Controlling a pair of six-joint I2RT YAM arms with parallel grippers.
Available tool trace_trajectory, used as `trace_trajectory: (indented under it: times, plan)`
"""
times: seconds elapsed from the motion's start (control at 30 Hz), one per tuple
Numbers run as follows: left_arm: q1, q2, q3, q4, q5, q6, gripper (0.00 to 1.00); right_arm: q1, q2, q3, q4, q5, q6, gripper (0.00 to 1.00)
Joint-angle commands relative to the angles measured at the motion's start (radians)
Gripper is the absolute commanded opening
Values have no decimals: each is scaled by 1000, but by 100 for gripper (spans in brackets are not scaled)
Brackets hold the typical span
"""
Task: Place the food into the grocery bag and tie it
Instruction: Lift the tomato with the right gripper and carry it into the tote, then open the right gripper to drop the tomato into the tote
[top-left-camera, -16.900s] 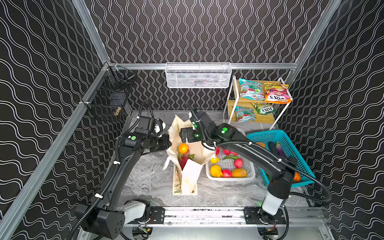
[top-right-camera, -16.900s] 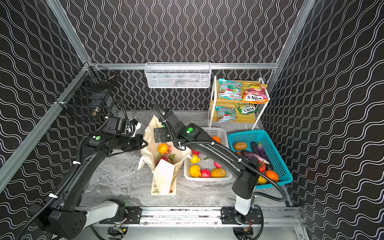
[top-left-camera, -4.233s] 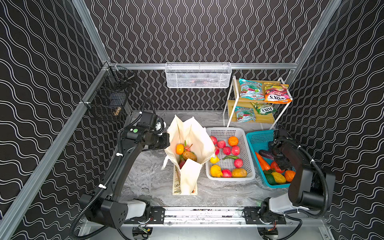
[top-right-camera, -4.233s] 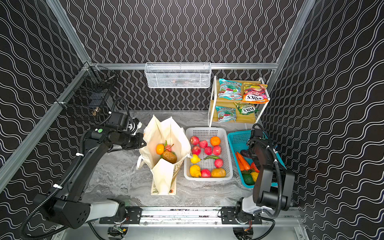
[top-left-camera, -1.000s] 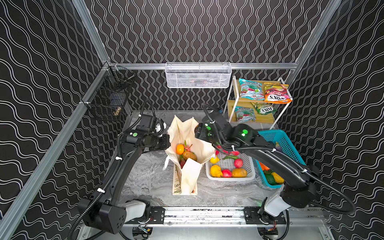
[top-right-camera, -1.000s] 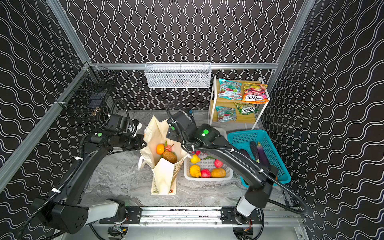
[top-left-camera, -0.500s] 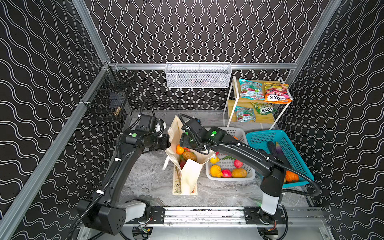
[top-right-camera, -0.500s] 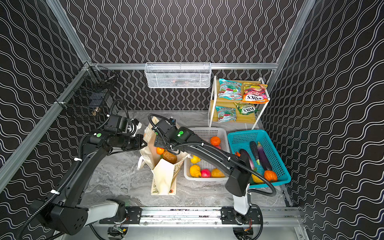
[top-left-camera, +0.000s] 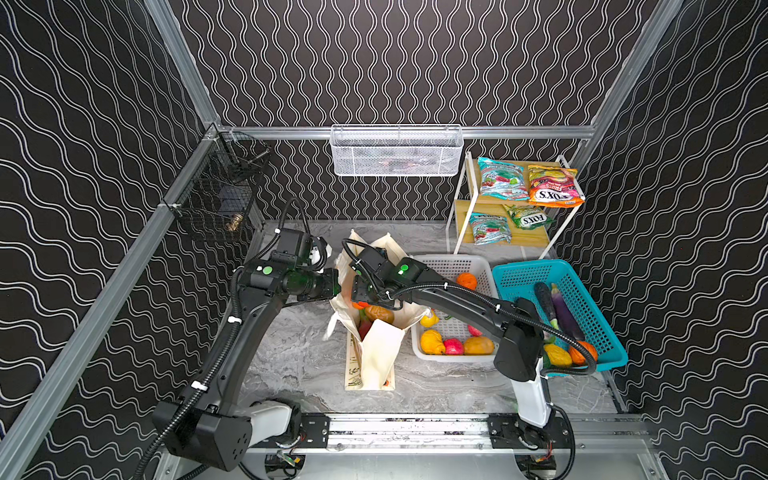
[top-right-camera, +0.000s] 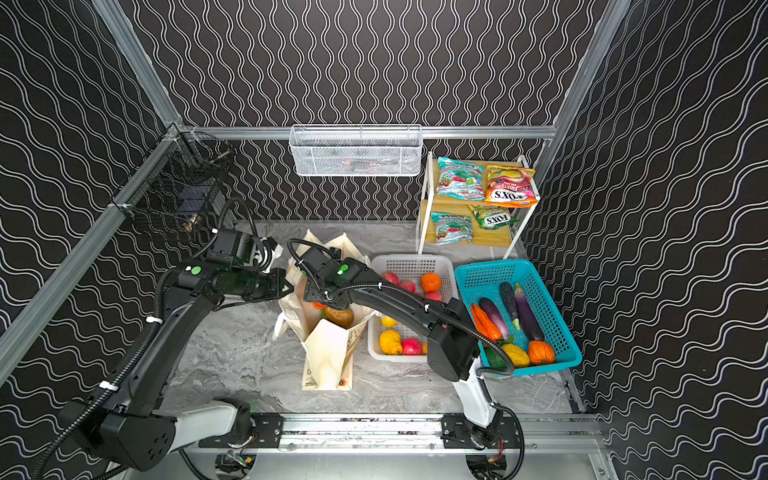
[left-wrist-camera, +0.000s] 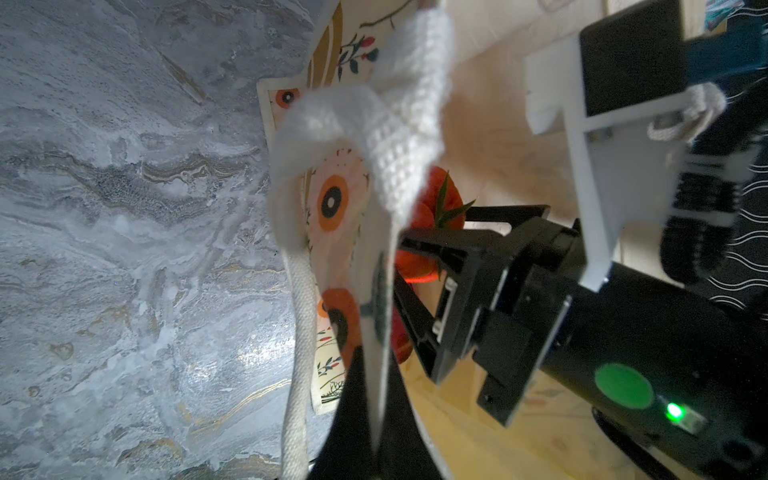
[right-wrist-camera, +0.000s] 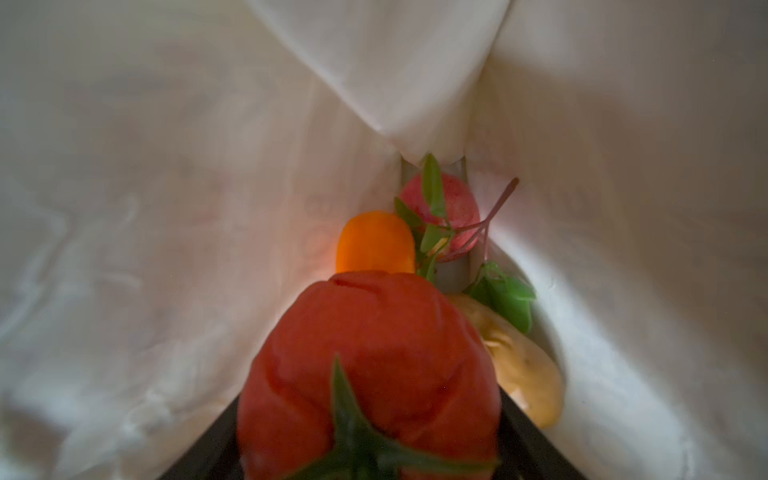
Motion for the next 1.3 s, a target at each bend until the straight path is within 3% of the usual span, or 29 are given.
trace_trajectory:
  times: [0.0, 0.77, 1.0, 1.17, 1.27]
  plan:
    - [1, -5, 5, -5, 6, 4, 0, -12, 31, -2, 15, -22, -10, 70]
    - [2, -4, -7, 15, 9, -7, 0, -60, 201, -32, 66, -116, -25, 75]
    - [2, -2, -16, 25, 8, -10, 0, -62, 221, -49, 68, -116, -21, 84]
    - [2, 1, -23, 34, 11, -12, 0, -64, 201, -70, 78, -117, -24, 99]
    - [2, 1, -28, 39, 11, -15, 0, -64, 187, -80, 77, -112, -27, 99]
